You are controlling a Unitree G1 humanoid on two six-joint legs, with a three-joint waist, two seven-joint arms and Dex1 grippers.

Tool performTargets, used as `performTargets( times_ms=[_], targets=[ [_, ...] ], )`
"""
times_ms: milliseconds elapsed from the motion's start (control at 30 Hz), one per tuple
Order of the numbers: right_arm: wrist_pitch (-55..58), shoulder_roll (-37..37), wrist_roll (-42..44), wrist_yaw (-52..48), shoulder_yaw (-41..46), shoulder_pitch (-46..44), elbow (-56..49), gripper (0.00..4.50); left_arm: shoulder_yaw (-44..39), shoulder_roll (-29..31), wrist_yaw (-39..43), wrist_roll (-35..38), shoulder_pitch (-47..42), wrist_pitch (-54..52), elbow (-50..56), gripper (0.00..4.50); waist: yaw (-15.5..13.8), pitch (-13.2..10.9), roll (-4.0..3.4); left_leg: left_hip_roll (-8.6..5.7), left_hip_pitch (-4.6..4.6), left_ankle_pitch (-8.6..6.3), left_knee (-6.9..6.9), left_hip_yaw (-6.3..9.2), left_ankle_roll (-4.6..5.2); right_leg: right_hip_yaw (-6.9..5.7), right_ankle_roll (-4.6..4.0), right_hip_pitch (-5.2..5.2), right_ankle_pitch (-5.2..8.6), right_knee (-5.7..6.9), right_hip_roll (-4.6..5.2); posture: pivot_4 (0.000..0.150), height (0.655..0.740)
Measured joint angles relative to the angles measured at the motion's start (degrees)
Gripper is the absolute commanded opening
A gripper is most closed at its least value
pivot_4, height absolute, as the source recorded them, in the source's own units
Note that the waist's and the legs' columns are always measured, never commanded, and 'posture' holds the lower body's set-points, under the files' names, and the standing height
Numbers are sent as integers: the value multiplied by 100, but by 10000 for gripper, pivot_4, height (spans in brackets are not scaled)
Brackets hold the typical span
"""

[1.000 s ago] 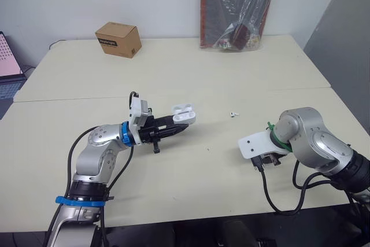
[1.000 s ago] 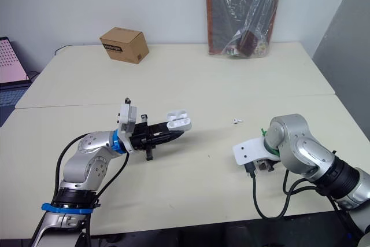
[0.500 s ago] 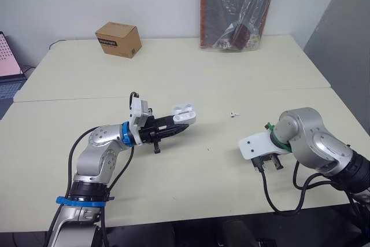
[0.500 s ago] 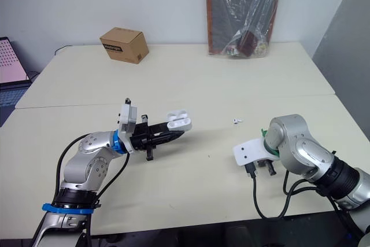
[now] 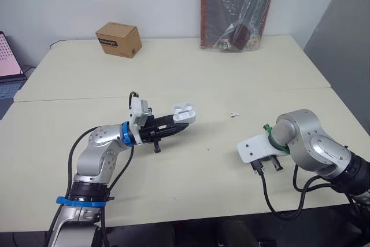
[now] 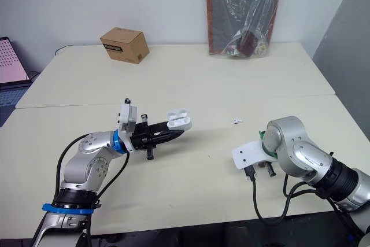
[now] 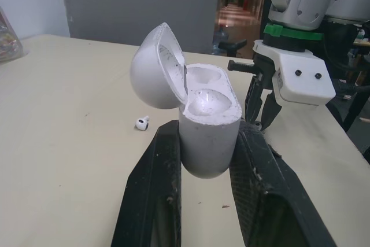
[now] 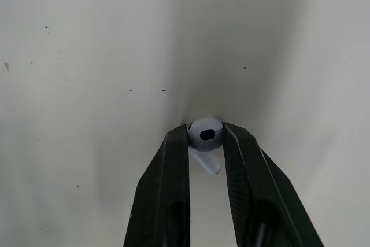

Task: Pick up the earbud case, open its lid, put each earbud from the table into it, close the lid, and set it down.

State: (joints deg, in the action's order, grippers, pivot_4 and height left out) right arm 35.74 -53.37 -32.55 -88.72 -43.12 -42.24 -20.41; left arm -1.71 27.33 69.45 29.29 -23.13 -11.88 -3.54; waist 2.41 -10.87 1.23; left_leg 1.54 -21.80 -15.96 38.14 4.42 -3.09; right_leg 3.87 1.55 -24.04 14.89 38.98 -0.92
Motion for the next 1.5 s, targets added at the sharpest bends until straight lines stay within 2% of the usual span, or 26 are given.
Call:
performTargets(
  times_ms=[100,433,667,800,933,1133,1333,1433,1500],
  targets=[
    [11,-15,4,0,-24,0,-39,4205,0,0,0,0,0,0,29,7605,-2,0,0,0,0,0,-1,0,0,-1,0,0,0,0,0,1500,7400],
    [265,-63,100,-5,-98,-51,-207,4205,-1,-5,-20,0,17,13,66,7605,-2,0,0,0,-1,0,-1,1,0,-1,0,-1,0,0,0,1500,7400],
    [1371,282,845,49,1062,35,-463,4205,-35,-71,-139,0,30,108,60,7605,-9,0,1,0,-1,0,-1,3,0,-2,0,0,0,0,0,1500,7400],
    [2118,991,1620,455,1991,573,-781,4205,-65,-128,-197,-1,13,153,-13,7605,-17,1,1,0,-4,0,-3,8,0,-7,-1,-1,-1,2,0,1500,7400],
    [3240,2212,2598,1053,3286,1109,-1314,4205,-101,-213,-310,-14,-92,243,-194,7605,-29,1,2,-1,-6,0,-2,11,0,-8,-2,-1,-1,5,0,1500,7400],
    [4248,4202,3272,2516,4729,1128,-1709,4205,-111,-250,-440,-38,-177,392,-344,7605,-27,4,-1,1,-2,1,-4,13,-1,-10,-3,-1,-2,9,-3,1500,7400],
    [4745,5480,3837,3672,5414,1054,-2002,4205,-119,-259,-521,-55,-186,490,-380,7605,-39,5,-4,0,-4,1,-9,12,-1,-10,-3,-3,-2,7,-1,1500,7400],
    [4895,6109,4055,4212,5692,724,-2021,4205,-117,-256,-528,-66,-195,491,-381,7605,-35,5,-5,2,-3,1,-11,15,-1,-12,-4,-5,-2,9,-2,1500,7400],
    [4931,6109,4199,4484,5721,631,-2029,4205,-108,-252,-532,-77,-202,491,-379,7605,-34,6,-5,1,-3,1,-11,15,-1,-14,-4,-3,-2,6,-1,1500,7400]
  ],
)
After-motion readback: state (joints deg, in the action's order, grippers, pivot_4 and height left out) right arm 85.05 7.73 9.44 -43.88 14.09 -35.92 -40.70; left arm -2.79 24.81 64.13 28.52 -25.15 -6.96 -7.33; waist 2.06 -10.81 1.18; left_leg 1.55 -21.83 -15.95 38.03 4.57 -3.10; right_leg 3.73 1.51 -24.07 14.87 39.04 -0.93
